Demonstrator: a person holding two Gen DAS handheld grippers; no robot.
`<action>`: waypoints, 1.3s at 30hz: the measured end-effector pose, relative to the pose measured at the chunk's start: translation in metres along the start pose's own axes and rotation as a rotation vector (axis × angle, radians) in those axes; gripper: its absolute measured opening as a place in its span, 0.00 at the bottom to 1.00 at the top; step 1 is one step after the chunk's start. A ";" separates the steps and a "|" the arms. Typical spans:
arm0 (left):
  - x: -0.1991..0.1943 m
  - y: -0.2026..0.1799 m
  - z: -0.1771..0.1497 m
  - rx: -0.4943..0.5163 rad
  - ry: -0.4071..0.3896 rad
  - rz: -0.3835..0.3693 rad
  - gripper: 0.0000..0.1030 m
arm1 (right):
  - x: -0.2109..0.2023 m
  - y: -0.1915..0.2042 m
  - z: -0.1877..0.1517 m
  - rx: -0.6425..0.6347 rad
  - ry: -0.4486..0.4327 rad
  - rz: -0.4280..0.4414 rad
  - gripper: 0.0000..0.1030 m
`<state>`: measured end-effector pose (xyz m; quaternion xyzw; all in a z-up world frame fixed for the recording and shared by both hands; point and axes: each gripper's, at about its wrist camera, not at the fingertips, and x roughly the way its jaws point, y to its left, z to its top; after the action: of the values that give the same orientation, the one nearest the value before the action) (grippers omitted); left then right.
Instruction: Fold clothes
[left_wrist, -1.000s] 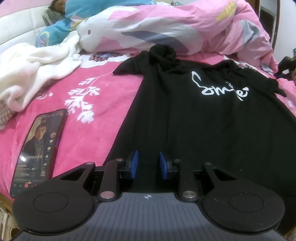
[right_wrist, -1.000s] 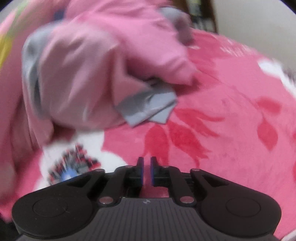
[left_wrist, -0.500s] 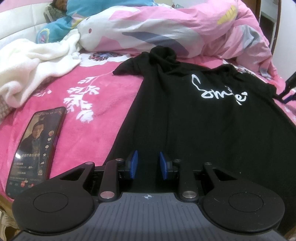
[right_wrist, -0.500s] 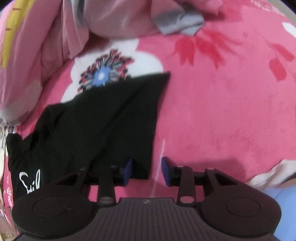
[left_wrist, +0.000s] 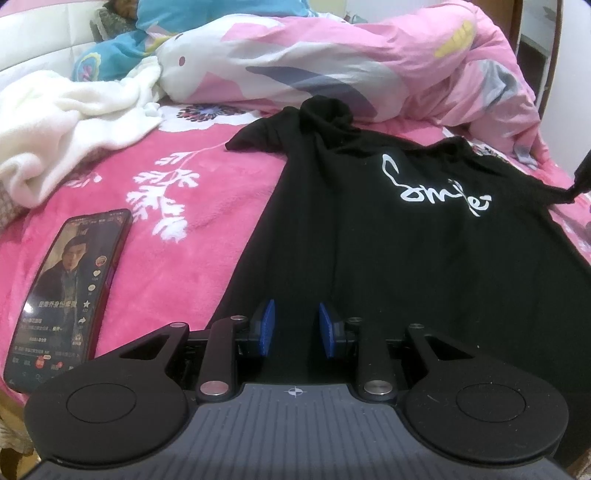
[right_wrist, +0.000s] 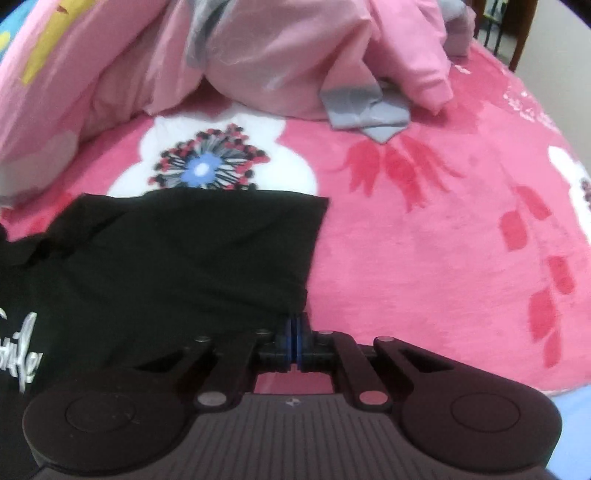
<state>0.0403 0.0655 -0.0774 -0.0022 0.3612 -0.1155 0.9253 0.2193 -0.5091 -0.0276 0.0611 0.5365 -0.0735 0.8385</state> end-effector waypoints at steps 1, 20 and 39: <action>0.000 0.000 0.000 0.000 -0.001 0.000 0.26 | 0.004 0.001 -0.001 -0.002 0.001 -0.015 0.03; 0.002 0.002 0.000 -0.003 -0.007 -0.010 0.26 | -0.103 0.004 -0.082 0.075 -0.222 0.164 0.31; 0.003 0.003 0.002 -0.019 -0.003 -0.010 0.26 | -0.088 0.124 -0.198 -0.593 -0.235 0.023 0.07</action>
<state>0.0450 0.0679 -0.0783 -0.0132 0.3609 -0.1167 0.9252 0.0297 -0.3467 -0.0275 -0.1890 0.4333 0.0890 0.8767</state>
